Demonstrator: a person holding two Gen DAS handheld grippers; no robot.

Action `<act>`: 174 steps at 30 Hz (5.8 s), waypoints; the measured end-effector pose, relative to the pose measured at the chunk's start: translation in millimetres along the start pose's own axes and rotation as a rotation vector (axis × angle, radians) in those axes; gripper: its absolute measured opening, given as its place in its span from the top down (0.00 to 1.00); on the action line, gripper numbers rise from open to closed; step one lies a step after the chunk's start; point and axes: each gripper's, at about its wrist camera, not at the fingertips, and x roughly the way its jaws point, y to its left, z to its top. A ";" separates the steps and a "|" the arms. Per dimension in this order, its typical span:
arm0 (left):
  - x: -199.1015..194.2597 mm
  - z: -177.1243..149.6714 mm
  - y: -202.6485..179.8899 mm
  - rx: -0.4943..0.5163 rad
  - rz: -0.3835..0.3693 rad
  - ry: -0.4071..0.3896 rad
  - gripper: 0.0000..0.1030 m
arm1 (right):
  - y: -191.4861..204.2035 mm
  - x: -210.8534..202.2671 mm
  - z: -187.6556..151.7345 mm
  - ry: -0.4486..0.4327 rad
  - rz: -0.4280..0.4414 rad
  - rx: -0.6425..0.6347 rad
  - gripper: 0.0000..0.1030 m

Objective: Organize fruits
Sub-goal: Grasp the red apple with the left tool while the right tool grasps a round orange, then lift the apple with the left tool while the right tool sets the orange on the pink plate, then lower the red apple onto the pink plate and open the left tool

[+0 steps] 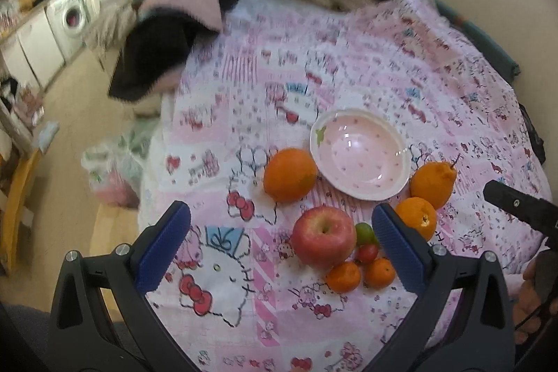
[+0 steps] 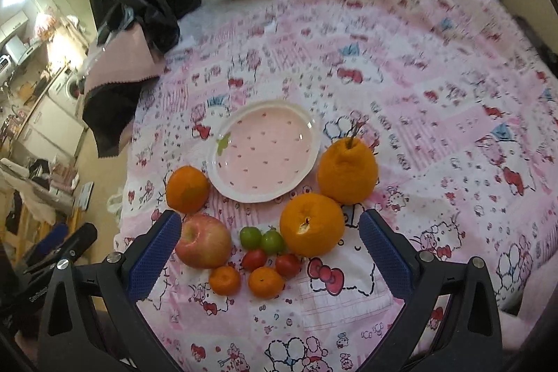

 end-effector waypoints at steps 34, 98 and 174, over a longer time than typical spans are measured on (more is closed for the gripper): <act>167.7 -28.4 -66.7 0.033 0.027 0.429 0.21 | -79.2 114.8 -1.1 0.343 0.009 0.250 0.00; 123.6 65.8 -19.2 0.157 -0.027 0.190 0.20 | -4.9 248.1 119.2 0.397 -0.035 -0.016 0.21; 188.2 102.5 -79.4 0.093 0.037 0.193 0.15 | -113.2 101.1 94.7 0.206 0.142 0.355 0.11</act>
